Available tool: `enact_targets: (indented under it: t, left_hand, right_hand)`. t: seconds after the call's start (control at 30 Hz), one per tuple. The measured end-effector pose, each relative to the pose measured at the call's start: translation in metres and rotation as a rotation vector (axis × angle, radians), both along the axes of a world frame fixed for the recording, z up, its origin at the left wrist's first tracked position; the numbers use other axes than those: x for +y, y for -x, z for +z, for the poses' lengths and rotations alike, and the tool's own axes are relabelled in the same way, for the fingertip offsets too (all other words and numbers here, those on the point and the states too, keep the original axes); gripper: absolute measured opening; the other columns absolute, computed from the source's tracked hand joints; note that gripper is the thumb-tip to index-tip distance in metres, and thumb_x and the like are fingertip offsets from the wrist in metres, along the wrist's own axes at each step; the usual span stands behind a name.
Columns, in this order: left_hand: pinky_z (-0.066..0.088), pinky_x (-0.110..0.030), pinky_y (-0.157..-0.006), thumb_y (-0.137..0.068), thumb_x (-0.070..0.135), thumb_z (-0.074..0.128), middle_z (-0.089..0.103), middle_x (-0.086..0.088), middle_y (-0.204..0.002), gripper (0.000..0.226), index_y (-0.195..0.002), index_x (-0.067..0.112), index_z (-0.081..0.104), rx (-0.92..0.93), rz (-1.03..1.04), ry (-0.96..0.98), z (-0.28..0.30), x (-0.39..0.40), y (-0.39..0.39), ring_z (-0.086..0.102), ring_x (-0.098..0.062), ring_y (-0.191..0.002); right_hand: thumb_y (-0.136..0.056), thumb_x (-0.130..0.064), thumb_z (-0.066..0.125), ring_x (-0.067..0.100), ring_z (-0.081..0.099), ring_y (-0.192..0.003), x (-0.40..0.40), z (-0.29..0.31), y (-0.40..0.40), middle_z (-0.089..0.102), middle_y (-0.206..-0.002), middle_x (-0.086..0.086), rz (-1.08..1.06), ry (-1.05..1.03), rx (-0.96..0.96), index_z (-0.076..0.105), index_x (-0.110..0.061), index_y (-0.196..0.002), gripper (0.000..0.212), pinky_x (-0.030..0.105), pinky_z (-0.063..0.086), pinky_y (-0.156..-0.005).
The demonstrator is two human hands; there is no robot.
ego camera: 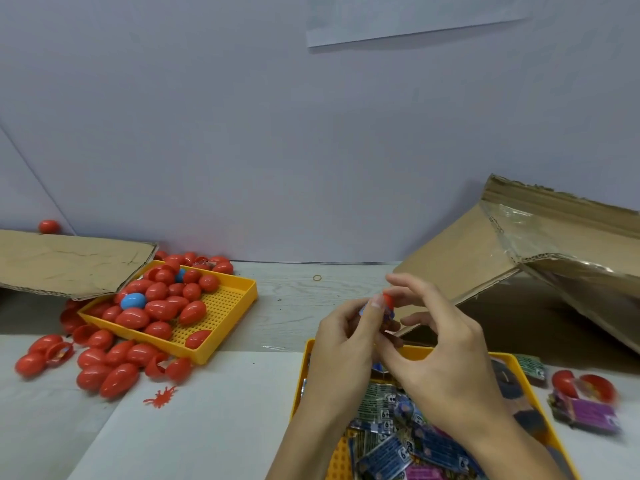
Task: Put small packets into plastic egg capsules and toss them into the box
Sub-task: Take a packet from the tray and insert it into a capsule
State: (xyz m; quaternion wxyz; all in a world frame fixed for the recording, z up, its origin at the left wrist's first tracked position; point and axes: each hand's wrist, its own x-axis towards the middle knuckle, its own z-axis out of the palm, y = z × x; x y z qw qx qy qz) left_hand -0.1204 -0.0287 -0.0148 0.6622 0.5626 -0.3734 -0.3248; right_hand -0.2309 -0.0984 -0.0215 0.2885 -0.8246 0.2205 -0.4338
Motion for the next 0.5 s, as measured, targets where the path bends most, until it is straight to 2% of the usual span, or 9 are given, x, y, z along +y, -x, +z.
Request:
enact_targets:
  t: [0.1, 0.27, 0.4, 0.5]
  left_hand:
    - [0.056, -0.033, -0.063, -0.1, 0.031, 0.049, 0.073, -0.007, -0.084, 0.029, -0.093, 0.021, 0.076, 0.044, 0.007, 0.009, 0.0005, -0.0006, -0.0007, 0.072, -0.023, -0.075]
    - [0.056, -0.025, -0.061, -0.101, 0.031, 0.045, 0.073, -0.014, -0.08, 0.036, -0.096, 0.009, 0.073, 0.162, 0.005, 0.021, 0.0001, -0.0028, 0.0036, 0.071, -0.022, -0.072]
    - [0.056, -0.024, -0.061, -0.1, 0.033, 0.046, 0.073, -0.018, -0.081, 0.04, -0.1, 0.003, 0.072, 0.211, 0.004, 0.039, -0.0018, -0.0043, 0.0049, 0.071, -0.024, -0.071]
    - [0.057, -0.026, -0.062, -0.096, 0.037, 0.048, 0.073, -0.017, -0.081, 0.038, -0.094, 0.008, 0.074, 0.198, -0.006, 0.055, -0.0004, -0.0043, 0.0064, 0.072, -0.025, -0.072]
  right_hand:
    - [-0.073, -0.023, 0.081, -0.002, 0.057, -0.095, -0.0003, -0.0009, -0.0001, 0.057, -0.11, -0.028, -0.008, 0.001, 0.004, 0.043, -0.052, -0.127, 0.072, 0.008, 0.049, -0.076]
    - [-0.074, -0.023, 0.079, 0.002, 0.06, -0.094, -0.0009, -0.0005, -0.0008, 0.056, -0.11, -0.028, -0.02, 0.01, -0.01, 0.044, -0.05, -0.128, 0.069, 0.013, 0.053, -0.074]
    - [-0.076, -0.019, 0.078, -0.003, 0.057, -0.099, 0.0003, 0.0005, -0.0023, 0.054, -0.111, -0.028, 0.023, 0.003, -0.013, 0.044, -0.051, -0.127, 0.069, 0.004, 0.048, -0.071]
    - [-0.075, -0.018, 0.079, -0.005, 0.056, -0.098, 0.0, 0.0007, -0.0014, 0.055, -0.11, -0.027, 0.004, 0.007, -0.016, 0.047, -0.049, -0.126, 0.068, 0.001, 0.045, -0.071]
